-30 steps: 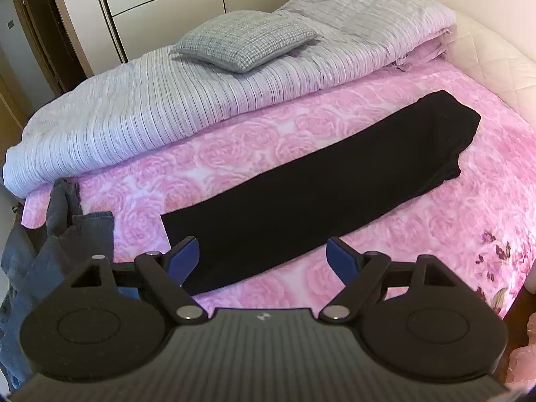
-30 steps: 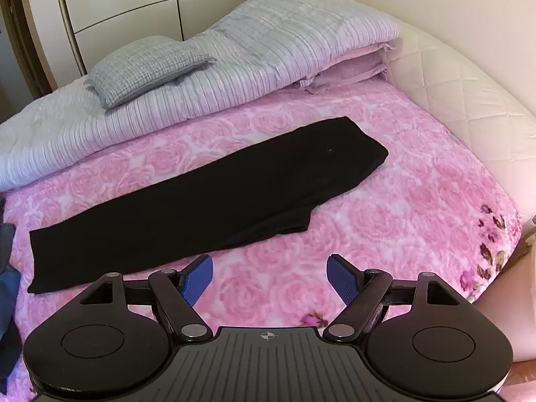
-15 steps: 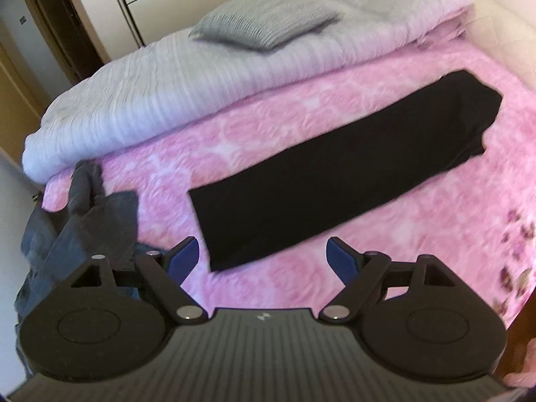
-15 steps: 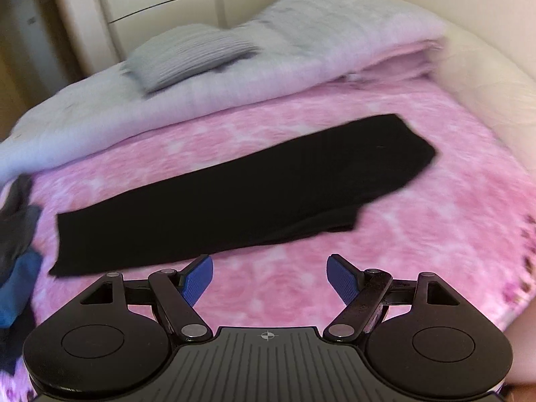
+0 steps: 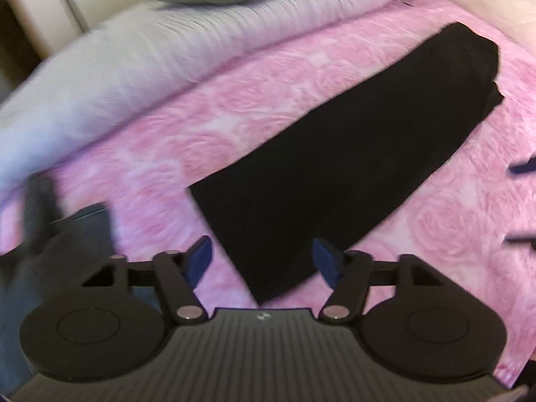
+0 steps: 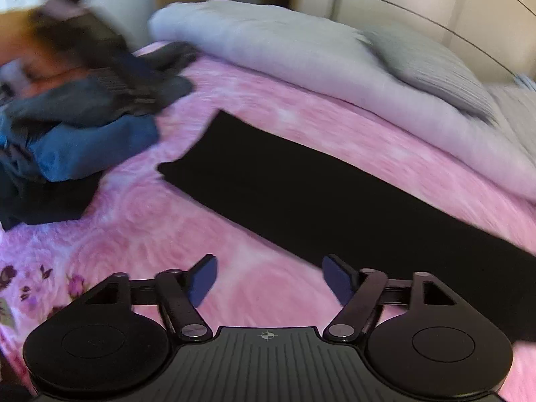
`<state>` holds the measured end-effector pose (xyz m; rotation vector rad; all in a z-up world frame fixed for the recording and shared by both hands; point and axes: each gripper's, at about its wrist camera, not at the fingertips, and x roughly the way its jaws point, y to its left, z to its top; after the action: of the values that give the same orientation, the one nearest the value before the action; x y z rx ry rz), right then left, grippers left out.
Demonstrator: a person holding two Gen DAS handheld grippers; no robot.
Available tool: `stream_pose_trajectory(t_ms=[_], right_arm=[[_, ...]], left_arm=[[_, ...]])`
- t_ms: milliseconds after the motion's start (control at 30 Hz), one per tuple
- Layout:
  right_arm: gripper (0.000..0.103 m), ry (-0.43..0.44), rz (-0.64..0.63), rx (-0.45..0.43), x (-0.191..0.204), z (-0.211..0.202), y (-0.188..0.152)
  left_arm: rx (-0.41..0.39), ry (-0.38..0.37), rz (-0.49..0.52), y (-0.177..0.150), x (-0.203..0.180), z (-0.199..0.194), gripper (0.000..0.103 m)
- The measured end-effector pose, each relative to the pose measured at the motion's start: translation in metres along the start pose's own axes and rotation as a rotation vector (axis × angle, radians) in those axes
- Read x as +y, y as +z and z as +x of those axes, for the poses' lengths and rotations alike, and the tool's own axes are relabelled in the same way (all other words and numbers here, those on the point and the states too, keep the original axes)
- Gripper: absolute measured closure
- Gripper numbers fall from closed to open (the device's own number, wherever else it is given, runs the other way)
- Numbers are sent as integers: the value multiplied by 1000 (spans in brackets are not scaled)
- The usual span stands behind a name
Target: Fold clothes
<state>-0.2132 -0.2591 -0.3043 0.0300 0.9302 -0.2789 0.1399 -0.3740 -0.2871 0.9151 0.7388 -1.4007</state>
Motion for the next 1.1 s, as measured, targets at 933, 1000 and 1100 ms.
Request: stream_pose_trajectory(t_ms=[933,1000,1100], right_arm=[[40,-179,-808,-124,136,201,9],[51,-202,-845,-155,138,208,9],[94,-175,-852,-144,139,217,9]], left_arm=[[-105,-64,-235,-10,136,75,50],[-114,-63,-262,-19,138,67,50],[-133,-42,-294,-28,142,51,50]])
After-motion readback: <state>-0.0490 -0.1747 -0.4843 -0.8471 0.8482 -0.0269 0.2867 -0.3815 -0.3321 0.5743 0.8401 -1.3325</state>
